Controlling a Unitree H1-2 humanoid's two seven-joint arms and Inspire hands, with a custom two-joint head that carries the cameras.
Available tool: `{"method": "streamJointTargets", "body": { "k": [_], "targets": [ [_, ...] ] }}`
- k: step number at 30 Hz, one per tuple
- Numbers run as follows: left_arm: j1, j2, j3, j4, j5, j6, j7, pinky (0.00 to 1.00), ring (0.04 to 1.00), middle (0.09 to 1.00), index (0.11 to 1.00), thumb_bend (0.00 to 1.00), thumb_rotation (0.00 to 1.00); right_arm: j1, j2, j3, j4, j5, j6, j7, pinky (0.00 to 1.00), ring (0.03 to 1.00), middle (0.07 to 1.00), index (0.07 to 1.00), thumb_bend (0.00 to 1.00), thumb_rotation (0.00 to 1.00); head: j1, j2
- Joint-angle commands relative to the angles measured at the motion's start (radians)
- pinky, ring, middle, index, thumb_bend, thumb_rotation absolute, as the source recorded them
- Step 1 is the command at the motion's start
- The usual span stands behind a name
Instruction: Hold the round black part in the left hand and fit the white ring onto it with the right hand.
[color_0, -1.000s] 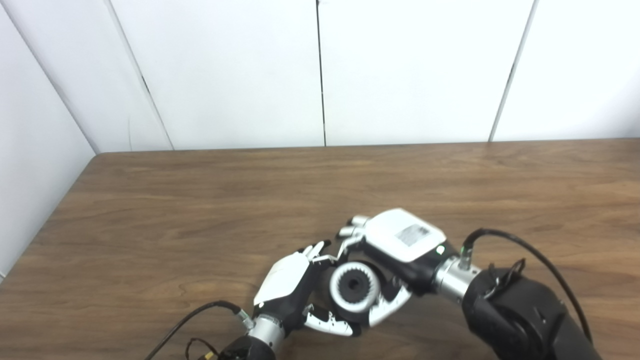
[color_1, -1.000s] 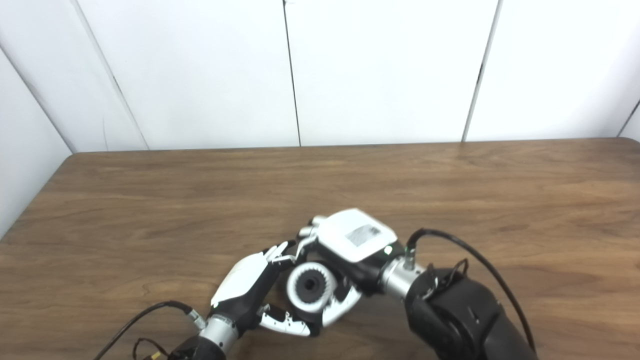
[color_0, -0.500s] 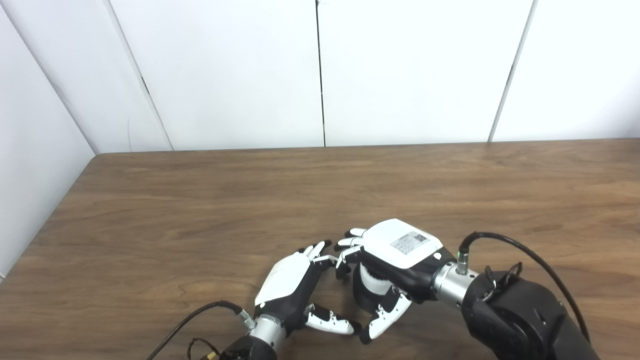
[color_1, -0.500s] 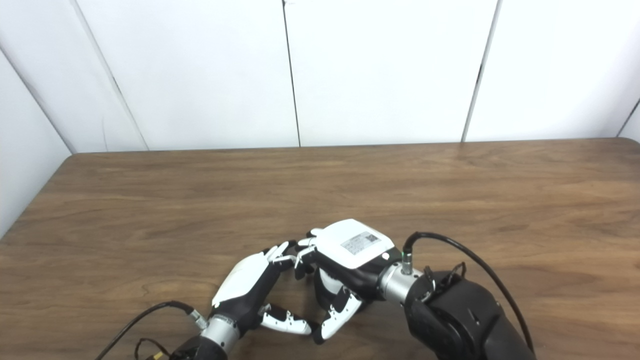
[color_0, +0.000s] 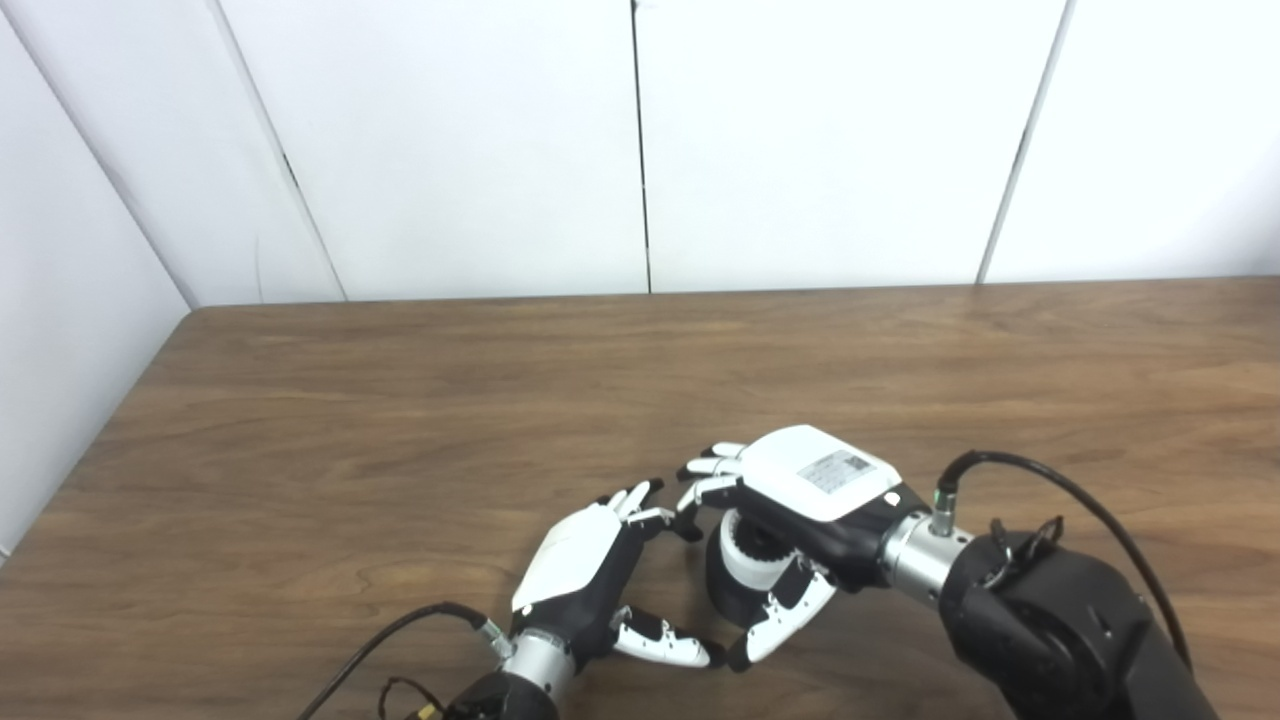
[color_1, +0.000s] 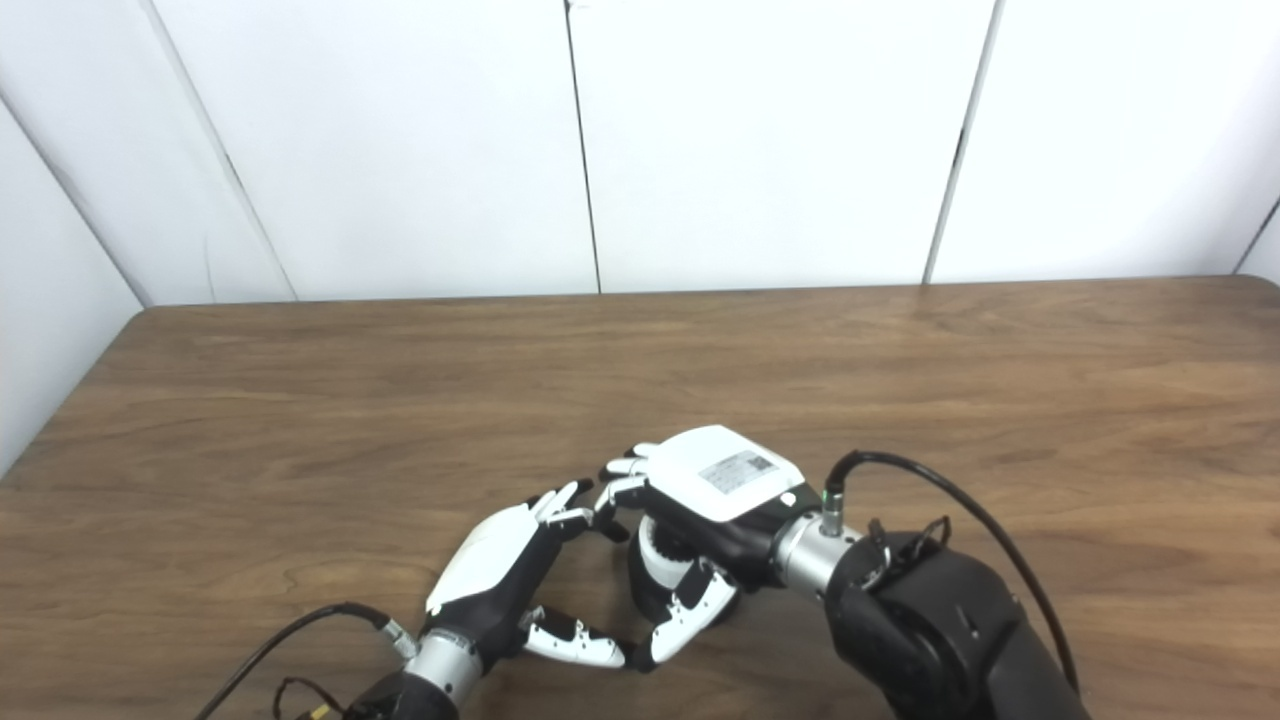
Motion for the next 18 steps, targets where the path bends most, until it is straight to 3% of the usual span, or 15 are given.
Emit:
{"method": "streamJointTargets", "body": {
  "k": [1,10,14,18],
  "targets": [
    [0.010,0.004,0.000,0.017,-0.002,0.023,-0.014,1.00,1.000,1.000,0.752,0.90,0.17,-0.016,0.020,-0.040,-0.030,0.032,0.016,-0.042,0.80,0.940,0.922,0.815,0.95,0.43,0.001,0.000],
    [0.030,0.024,0.047,-0.022,-0.068,0.005,-0.010,0.96,1.000,0.992,0.845,0.94,0.21,0.019,0.047,-0.145,-0.010,0.151,0.087,-0.087,0.79,0.918,0.924,0.840,0.84,0.57,-0.005,0.002],
    [0.041,0.028,0.084,-0.038,-0.141,0.003,-0.016,0.95,1.000,0.986,0.898,0.92,0.29,0.052,0.056,-0.181,0.011,0.199,0.112,-0.131,0.76,0.903,0.917,0.834,0.76,0.64,-0.009,-0.001],
    [0.055,0.024,0.129,-0.045,-0.255,-0.015,-0.004,0.97,1.000,0.991,0.938,0.91,0.34,0.085,0.072,-0.213,0.028,0.246,0.156,-0.171,0.77,0.904,0.922,0.831,0.69,0.64,-0.012,0.000]
  ]
}}
